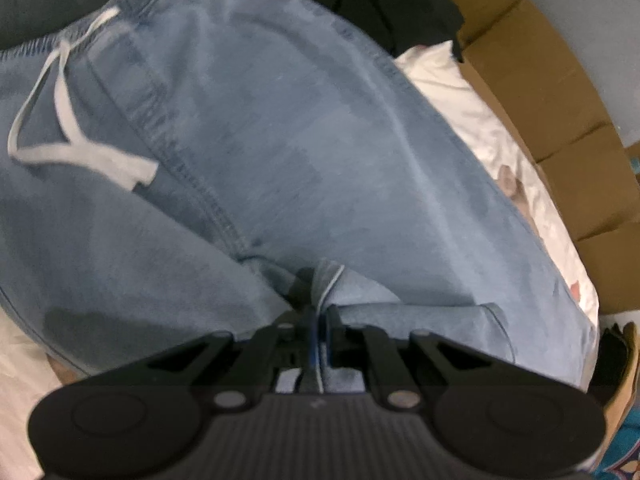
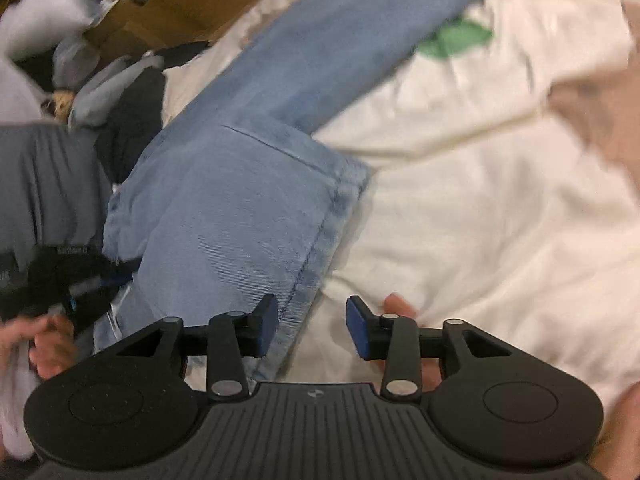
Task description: Fold clothes
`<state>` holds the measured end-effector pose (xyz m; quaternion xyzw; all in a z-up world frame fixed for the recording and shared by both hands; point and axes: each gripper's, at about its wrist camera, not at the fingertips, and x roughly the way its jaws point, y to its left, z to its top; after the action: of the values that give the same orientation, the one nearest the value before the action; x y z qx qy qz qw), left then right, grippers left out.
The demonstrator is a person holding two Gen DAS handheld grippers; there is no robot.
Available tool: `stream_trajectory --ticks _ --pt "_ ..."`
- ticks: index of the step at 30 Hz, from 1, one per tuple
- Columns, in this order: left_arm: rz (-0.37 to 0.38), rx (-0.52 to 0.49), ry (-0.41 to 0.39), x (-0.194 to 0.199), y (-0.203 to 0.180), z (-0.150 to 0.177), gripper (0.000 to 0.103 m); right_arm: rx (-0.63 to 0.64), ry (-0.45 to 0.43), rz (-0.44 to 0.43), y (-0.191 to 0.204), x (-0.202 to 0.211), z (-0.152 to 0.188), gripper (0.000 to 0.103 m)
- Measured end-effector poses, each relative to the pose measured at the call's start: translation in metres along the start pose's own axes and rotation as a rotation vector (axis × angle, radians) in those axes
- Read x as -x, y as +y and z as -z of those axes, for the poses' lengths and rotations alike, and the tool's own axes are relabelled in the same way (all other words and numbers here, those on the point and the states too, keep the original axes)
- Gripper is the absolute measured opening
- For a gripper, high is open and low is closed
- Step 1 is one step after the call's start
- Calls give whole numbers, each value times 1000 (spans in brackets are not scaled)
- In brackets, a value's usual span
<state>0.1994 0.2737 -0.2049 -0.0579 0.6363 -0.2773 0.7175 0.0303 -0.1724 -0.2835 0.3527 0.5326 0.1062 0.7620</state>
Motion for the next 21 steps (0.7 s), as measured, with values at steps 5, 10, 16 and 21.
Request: stream_trajectory --ticks 5,10,16,21 --pt "60 22 69 -3 12 -5 20 -46 17 -32 -2 -29 12 50" --pt "36 -54 96 13 8 -16 24 -80 -9 -84 -5 -44 15 49" --pt "-5 -140 72 60 1 -29 24 -116 -52 -167 -6 -57 11 49" --pt "-53 -186 36 101 -2 -40 26 -230 -41 -202 -15 -52 10 35"
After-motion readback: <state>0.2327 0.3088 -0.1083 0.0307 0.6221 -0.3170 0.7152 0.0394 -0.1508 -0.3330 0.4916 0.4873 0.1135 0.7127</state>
